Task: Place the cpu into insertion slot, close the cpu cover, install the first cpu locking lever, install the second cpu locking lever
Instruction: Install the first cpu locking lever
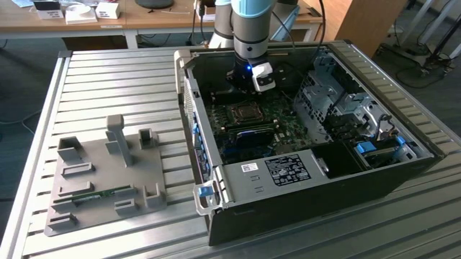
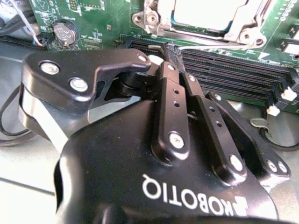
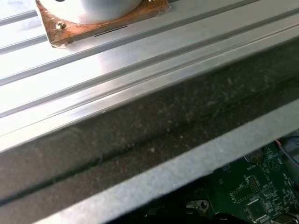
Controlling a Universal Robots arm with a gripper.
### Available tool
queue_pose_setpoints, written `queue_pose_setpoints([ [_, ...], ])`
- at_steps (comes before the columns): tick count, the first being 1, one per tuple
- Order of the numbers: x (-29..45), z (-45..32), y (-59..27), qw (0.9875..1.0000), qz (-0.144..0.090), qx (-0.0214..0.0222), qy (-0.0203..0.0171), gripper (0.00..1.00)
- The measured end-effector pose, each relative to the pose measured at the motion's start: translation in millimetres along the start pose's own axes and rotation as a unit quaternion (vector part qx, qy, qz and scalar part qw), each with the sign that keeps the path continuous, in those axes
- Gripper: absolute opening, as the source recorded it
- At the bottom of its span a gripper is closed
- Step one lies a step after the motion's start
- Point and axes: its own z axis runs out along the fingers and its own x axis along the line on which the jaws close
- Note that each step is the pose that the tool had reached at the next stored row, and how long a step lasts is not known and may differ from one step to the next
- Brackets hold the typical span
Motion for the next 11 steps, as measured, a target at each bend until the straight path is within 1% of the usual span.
queue_pose_setpoints([
  [5,0.2,0.0,-0.1,1.0,0.001,-0.0006,0.0001,0.11],
  [11,0.3,1.2,-0.3,1.0,0.001,-0.0003,-0.0001,0.11],
])
